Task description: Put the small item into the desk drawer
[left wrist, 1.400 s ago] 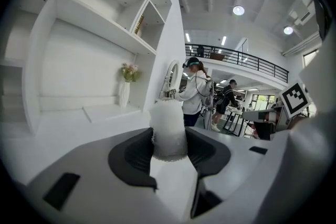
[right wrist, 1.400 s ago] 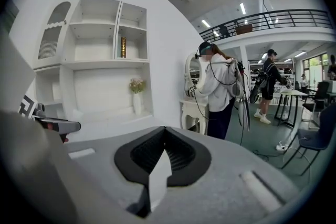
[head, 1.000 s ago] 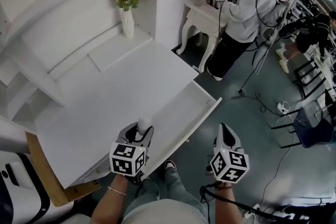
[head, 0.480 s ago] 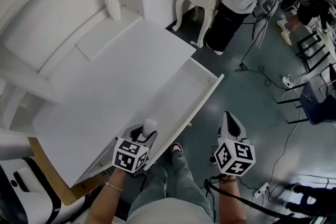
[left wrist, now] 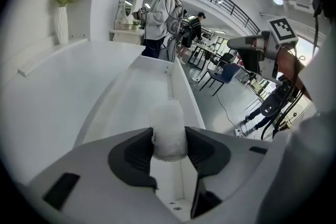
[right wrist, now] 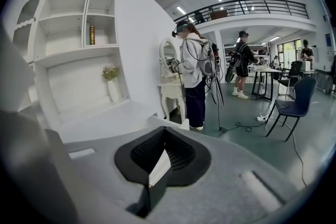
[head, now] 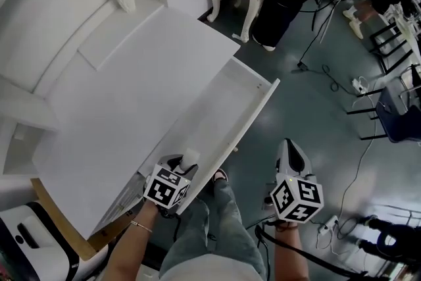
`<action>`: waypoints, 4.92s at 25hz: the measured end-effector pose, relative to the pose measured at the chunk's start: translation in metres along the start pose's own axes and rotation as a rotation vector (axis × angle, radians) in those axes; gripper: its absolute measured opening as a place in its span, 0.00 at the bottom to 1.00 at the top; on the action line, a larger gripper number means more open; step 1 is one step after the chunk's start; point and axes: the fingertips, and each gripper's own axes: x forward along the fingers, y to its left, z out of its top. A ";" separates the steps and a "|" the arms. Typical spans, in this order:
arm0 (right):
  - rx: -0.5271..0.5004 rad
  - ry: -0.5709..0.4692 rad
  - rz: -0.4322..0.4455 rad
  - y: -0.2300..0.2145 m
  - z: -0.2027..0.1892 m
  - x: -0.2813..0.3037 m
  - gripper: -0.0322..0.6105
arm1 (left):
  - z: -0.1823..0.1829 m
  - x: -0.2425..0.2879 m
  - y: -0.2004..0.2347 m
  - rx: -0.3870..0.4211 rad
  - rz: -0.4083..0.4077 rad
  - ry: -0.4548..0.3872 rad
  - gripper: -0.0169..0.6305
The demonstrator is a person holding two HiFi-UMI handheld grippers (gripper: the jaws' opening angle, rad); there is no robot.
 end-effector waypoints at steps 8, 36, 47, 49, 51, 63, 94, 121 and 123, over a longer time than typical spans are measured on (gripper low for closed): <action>0.010 0.037 -0.024 -0.014 -0.015 0.015 0.06 | 0.003 0.037 0.014 -0.035 -0.009 0.024 0.29; 0.044 0.144 -0.040 -0.043 -0.059 0.045 0.06 | 0.023 0.121 0.043 0.005 0.082 0.038 0.29; 0.051 0.159 -0.025 -0.049 -0.067 0.051 0.06 | 0.015 0.137 0.042 0.011 0.069 0.069 0.30; 0.055 0.162 -0.012 -0.048 -0.068 0.052 0.06 | 0.012 0.138 0.044 0.005 0.073 0.081 0.30; 0.054 0.163 -0.006 -0.047 -0.068 0.052 0.06 | 0.010 0.138 0.045 0.001 0.075 0.086 0.31; 0.049 0.156 0.030 -0.033 -0.064 0.049 0.06 | 0.002 0.119 0.044 -0.034 0.038 0.101 0.35; -0.159 0.001 0.281 0.109 0.033 0.012 0.06 | 0.066 -0.157 0.038 -0.155 0.233 -0.537 0.08; -0.245 -0.297 0.285 0.129 0.157 -0.024 0.06 | 0.112 -0.361 0.086 -0.214 0.655 -0.994 0.04; -0.221 -0.300 0.280 0.126 0.158 -0.022 0.06 | 0.116 -0.358 0.088 -0.214 0.648 -0.991 0.04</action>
